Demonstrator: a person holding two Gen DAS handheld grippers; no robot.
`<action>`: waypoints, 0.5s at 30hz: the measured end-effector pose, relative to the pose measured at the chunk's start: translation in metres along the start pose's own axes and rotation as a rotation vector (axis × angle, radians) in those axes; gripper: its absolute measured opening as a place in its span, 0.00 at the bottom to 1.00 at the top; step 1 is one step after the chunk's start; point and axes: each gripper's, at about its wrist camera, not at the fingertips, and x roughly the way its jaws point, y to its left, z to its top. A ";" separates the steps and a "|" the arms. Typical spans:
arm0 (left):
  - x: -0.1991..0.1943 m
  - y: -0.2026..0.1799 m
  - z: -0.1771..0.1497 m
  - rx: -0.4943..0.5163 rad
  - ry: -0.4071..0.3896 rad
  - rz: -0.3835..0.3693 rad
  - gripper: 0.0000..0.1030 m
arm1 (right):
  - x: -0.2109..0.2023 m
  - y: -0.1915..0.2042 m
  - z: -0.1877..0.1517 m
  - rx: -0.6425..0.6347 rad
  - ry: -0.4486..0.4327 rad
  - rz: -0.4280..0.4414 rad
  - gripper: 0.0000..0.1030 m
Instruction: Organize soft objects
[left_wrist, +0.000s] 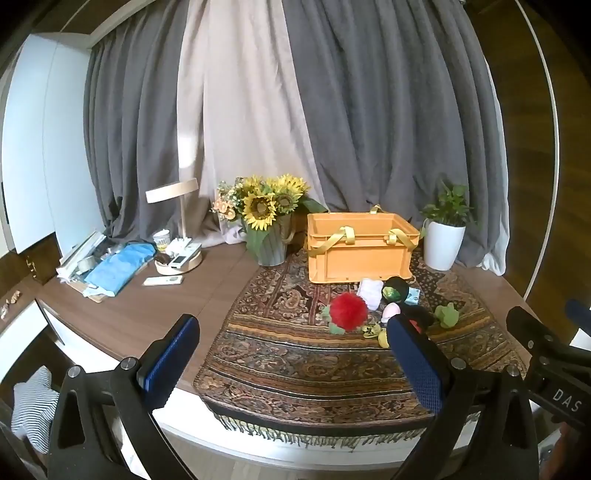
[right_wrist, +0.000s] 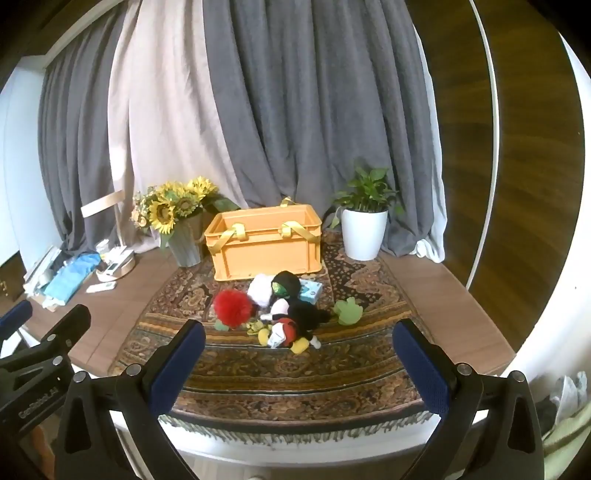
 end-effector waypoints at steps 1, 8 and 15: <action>0.000 0.001 0.001 -0.001 0.004 -0.004 1.00 | 0.000 0.000 0.001 -0.001 0.001 0.001 0.99; 0.000 0.002 -0.001 -0.002 0.001 -0.005 1.00 | -0.001 0.001 0.000 0.005 0.000 -0.002 0.99; 0.000 0.002 -0.001 0.000 -0.001 -0.003 1.00 | -0.001 0.001 0.000 0.005 -0.001 -0.003 0.99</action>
